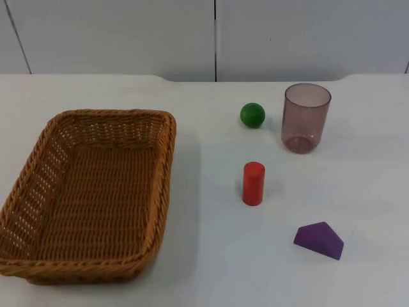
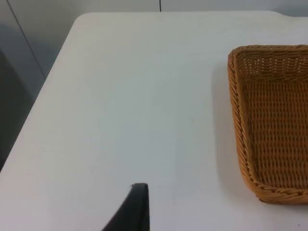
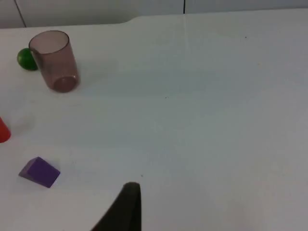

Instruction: Pick up the basket with the left hand and place the triangular block into the basket with the right hand.

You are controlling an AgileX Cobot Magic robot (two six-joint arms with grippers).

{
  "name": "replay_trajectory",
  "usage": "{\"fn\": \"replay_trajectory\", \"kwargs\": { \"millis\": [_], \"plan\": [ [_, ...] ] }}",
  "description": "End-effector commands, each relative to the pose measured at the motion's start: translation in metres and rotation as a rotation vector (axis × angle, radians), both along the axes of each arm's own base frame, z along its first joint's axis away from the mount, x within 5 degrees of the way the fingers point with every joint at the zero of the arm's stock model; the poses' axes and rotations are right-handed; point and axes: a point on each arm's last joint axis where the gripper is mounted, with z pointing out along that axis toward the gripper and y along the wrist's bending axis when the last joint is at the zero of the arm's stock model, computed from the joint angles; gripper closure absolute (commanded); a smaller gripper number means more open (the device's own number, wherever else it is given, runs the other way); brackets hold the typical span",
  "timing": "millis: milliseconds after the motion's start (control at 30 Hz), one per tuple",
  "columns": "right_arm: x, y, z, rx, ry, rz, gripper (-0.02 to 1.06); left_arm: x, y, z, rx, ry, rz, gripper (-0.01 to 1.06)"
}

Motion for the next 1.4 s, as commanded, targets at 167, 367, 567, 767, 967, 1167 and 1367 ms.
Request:
{"fn": "replay_trajectory", "kwargs": {
  "millis": [167,367,567,767,967,1167,1367],
  "plan": [
    [0.017,0.000,0.028,-0.016,0.043,0.021,-0.01,0.008,-0.003,0.018,-0.027,-0.008,-0.027,0.00],
    [0.057,-0.001,0.050,-0.013,0.132,0.024,-0.01,0.038,-0.008,0.027,-0.087,0.095,-0.056,0.00],
    [0.097,-0.003,0.052,-0.009,0.228,0.027,-0.01,0.074,-0.014,0.031,-0.138,0.137,-0.117,0.00],
    [0.129,-0.005,0.043,-0.006,0.293,0.030,-0.01,0.104,-0.018,0.029,-0.179,0.213,-0.139,0.00],
    [0.151,-0.005,0.032,-0.003,0.353,0.033,-0.01,0.131,-0.019,0.022,-0.191,0.267,-0.148,0.00],
    [0.164,-0.006,0.023,0.000,0.401,0.034,-0.01,0.164,-0.018,0.003,-0.191,0.353,-0.139,0.00],
    [0.169,-0.005,0.021,-0.009,0.410,0.063,-0.01,0.211,-0.016,-0.021,-0.169,0.452,-0.137,0.00]
  ]
}}
